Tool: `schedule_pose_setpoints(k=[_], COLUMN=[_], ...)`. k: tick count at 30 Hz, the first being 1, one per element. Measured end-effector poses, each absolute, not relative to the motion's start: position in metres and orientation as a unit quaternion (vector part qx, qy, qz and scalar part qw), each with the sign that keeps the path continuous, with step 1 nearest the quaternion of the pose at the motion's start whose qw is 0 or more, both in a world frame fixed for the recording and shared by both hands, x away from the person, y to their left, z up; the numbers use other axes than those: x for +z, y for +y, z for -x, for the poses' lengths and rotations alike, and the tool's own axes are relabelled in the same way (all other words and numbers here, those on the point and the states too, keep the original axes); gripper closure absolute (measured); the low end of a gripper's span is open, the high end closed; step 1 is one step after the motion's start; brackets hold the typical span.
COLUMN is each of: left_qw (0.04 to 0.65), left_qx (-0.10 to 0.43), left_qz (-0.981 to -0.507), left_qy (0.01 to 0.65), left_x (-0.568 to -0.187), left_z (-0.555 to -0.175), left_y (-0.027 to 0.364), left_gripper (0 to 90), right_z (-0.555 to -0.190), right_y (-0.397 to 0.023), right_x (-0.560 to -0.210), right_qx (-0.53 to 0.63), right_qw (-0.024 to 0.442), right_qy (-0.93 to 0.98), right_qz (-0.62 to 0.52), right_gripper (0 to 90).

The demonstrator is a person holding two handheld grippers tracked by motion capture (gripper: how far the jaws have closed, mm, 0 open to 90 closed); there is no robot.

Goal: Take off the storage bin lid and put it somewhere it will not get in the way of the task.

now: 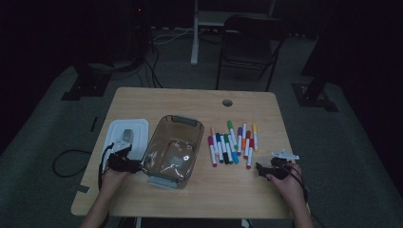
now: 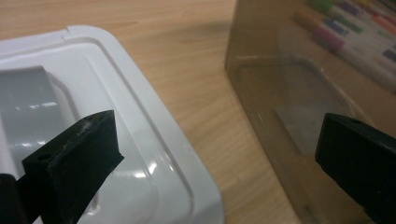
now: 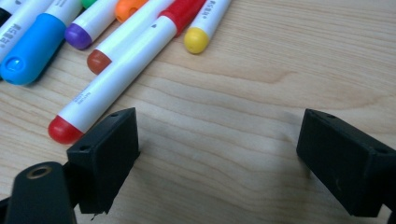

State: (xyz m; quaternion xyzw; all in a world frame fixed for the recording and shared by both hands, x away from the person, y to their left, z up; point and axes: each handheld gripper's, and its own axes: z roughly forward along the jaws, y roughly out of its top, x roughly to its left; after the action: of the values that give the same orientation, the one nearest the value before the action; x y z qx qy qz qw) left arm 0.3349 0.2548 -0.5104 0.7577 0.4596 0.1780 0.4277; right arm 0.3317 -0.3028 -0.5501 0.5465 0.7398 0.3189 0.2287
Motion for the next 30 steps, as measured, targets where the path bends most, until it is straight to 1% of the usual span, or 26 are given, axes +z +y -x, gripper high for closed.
schedule_pose_setpoints(k=[2, 6, 13, 17, 20, 30], left_qw=[0.428, 0.419, 0.422, 0.407, 0.408, 0.407], left_qx=[0.172, 0.184, 0.174, 0.173, 0.166, 0.155], left_qz=[-0.762, -0.769, -0.773, -0.787, -0.789, -0.803], left_qy=[0.455, 0.445, 0.440, 0.430, 0.429, 0.407], left_x=[-0.511, -0.508, -0.510, -0.516, -0.518, -0.522], left_z=[-0.332, -0.326, -0.321, -0.319, -0.320, -0.313], left_y=[0.250, 0.241, 0.231, 0.221, 0.219, 0.191], left_gripper=[0.5, 0.6, 0.5, 0.5, 0.5, 0.5], right_z=[-0.332, -0.333, -0.334, -0.336, -0.336, -0.337], right_y=[-0.303, -0.303, -0.304, -0.305, -0.305, -0.302], right_x=[-0.550, -0.550, -0.550, -0.550, -0.550, -0.550], right_qx=[0.320, 0.322, 0.324, 0.328, 0.328, 0.326], right_qw=[0.226, 0.223, 0.220, 0.217, 0.217, 0.219], right_qy=[0.743, 0.747, 0.754, 0.759, 0.760, 0.755], right_qz=[-0.542, -0.537, -0.527, -0.519, -0.518, -0.526], right_gripper=[12.7, 12.7, 12.7, 12.7, 12.7, 12.6])
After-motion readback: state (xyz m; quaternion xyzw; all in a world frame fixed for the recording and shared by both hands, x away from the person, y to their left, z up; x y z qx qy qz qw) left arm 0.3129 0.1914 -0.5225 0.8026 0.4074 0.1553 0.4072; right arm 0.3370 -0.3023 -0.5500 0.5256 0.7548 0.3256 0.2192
